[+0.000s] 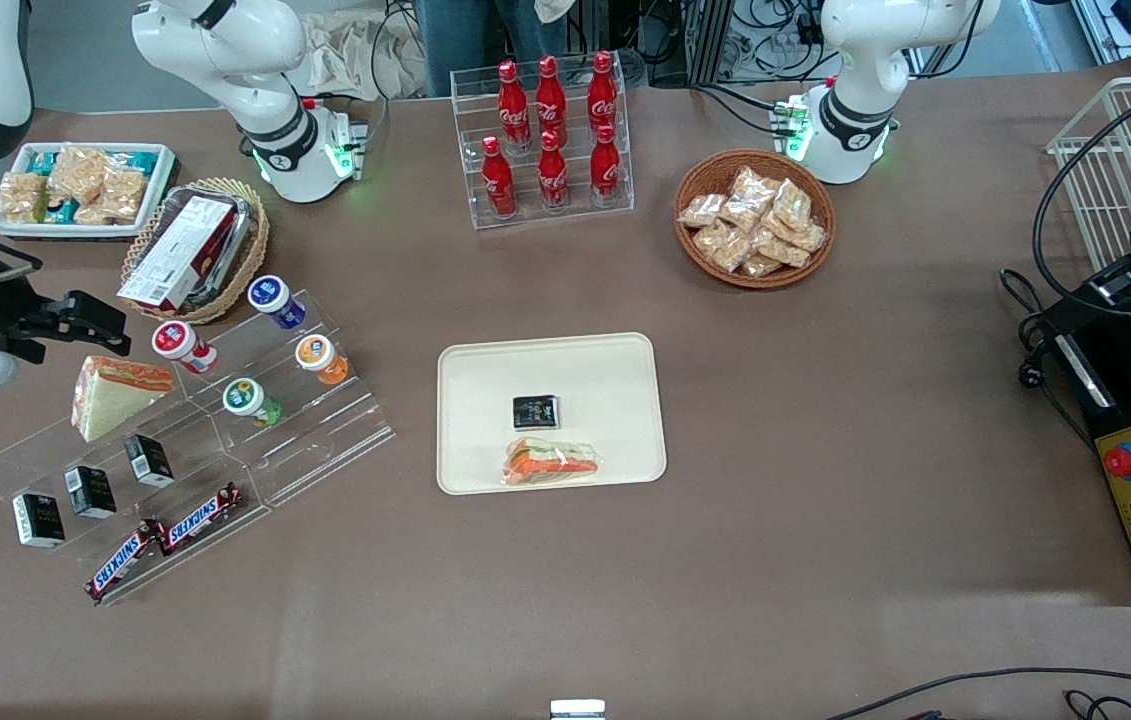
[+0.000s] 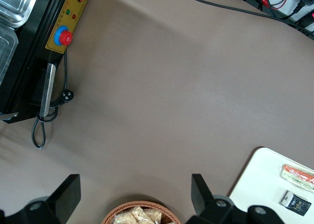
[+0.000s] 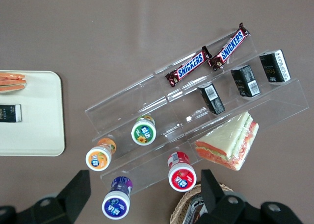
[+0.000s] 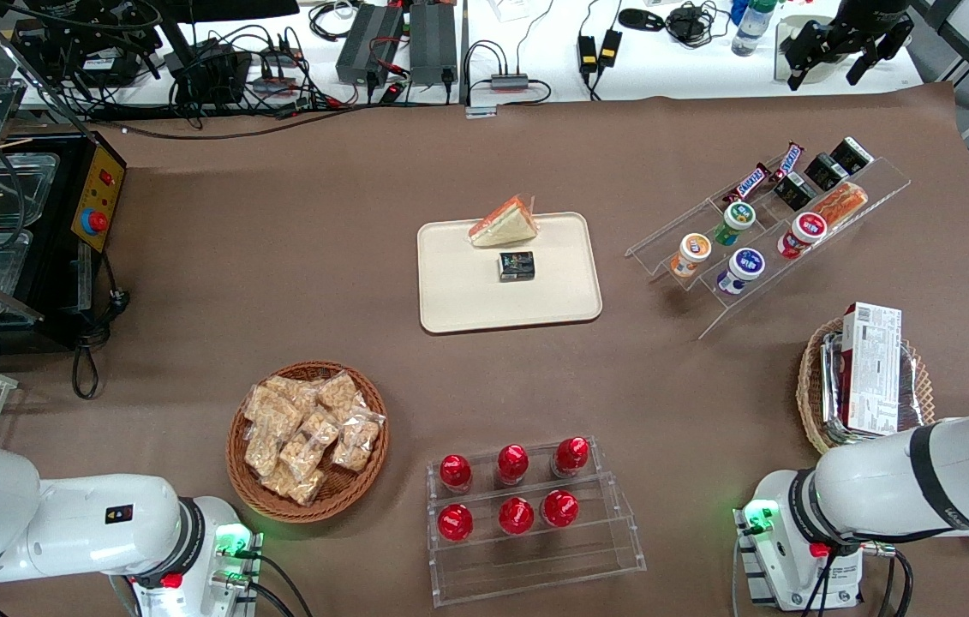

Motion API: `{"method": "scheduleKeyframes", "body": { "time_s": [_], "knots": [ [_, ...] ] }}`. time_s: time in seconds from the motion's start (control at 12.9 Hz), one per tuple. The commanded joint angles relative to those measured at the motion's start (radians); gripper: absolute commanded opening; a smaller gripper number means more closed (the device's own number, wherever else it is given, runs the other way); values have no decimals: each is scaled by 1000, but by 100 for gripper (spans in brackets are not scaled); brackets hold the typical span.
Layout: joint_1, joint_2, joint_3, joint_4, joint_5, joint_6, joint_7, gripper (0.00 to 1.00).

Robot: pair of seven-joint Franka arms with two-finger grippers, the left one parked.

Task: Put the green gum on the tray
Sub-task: 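Move the right gripper down toward the green-labelled gum bottle in the rack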

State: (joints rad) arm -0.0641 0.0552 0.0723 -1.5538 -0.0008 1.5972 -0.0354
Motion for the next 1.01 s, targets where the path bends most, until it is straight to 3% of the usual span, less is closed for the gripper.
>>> {"method": "scheduleKeyframes", "body": {
  "time_s": [0.0, 0.31, 0.93],
  "knots": [
    [1, -8, 0, -14, -2, -8, 11, 100],
    [3, -23, 1, -57, -1, 15, 12, 100],
    [37, -64, 1, -317, -1, 271, 8, 100]
  ]
}}
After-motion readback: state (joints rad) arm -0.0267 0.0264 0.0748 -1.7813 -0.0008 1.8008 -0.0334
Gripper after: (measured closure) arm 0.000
